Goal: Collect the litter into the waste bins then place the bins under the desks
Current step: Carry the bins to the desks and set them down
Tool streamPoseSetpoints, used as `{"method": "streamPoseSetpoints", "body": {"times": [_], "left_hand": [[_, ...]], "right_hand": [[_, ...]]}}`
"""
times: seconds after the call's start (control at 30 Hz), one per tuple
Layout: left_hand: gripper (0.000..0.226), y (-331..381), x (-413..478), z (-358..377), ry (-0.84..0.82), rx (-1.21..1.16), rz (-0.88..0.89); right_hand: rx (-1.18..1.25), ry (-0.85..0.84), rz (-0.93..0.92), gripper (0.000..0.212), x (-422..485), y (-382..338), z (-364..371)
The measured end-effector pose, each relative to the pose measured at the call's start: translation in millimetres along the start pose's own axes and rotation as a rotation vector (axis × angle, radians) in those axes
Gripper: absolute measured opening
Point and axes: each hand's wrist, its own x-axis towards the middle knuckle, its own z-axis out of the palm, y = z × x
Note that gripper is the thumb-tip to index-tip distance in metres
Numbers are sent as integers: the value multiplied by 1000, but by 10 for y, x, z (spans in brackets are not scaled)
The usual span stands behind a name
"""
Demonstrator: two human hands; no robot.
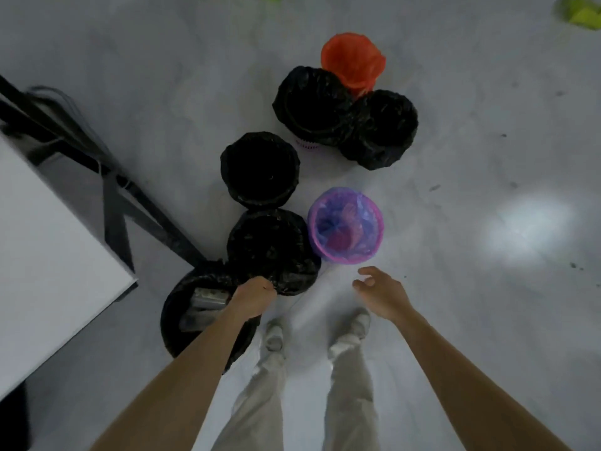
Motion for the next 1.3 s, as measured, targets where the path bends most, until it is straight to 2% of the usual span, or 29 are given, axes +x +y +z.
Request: {"method": "streamPoseSetpoints", "body": {"times": [0.17, 0.23, 0.3, 0.37, 0.47, 0.57, 0.67, 0.77, 0.87, 0.97, 1.07, 1.17, 1.3], "left_hand": [[28, 122, 955, 395, -2, -228, -222], [28, 153, 1449, 620, 17, -421, -365], [28, 131, 1871, 834, 19, -651, -518], [51, 73, 2177, 966, 45, -827, -629], [69, -131, 2837, 1324, 84, -1046, -724], [66, -274, 3299, 1563, 151, -1241, -799], [49, -320, 3522, 1661, 309, -1394, -815], [33, -245, 3547, 1644, 378, -1503, -797], [28, 84, 3235, 1446, 407, -1600, -722], [22, 413, 2966, 1256, 346, -1598, -711], [28, 741, 2408, 1068, 258, -1587, -671], [26, 1070, 1661, 768, 244, -1586, -578], [22, 1398, 522, 226, 332, -1579, -449]], "right_hand": [[80, -82, 86, 47, 1279, 150, 48], [98, -122, 134, 52, 1992, 317, 205], [197, -174, 228, 44, 2571, 463, 386], [373, -187, 362, 36, 2883, 506, 500], [564, -222, 535, 41, 3495, 695, 743], [799, -218, 652, 39, 3905, 799, 990], [1015, -55, 628, 36, 4141, 893, 1116], [1120, 95, 533, 38, 4144, 806, 918], [1118, 168, 409, 37, 3799, 574, 360], [1096, 246, 397, 48, 3554, 472, -49], [1082, 295, 342, 54, 3032, 295, -564], [1080, 267, 195, 55, 2370, -9, -1121], [1089, 235, 10, 52, 1444, -466, -1715]]}}
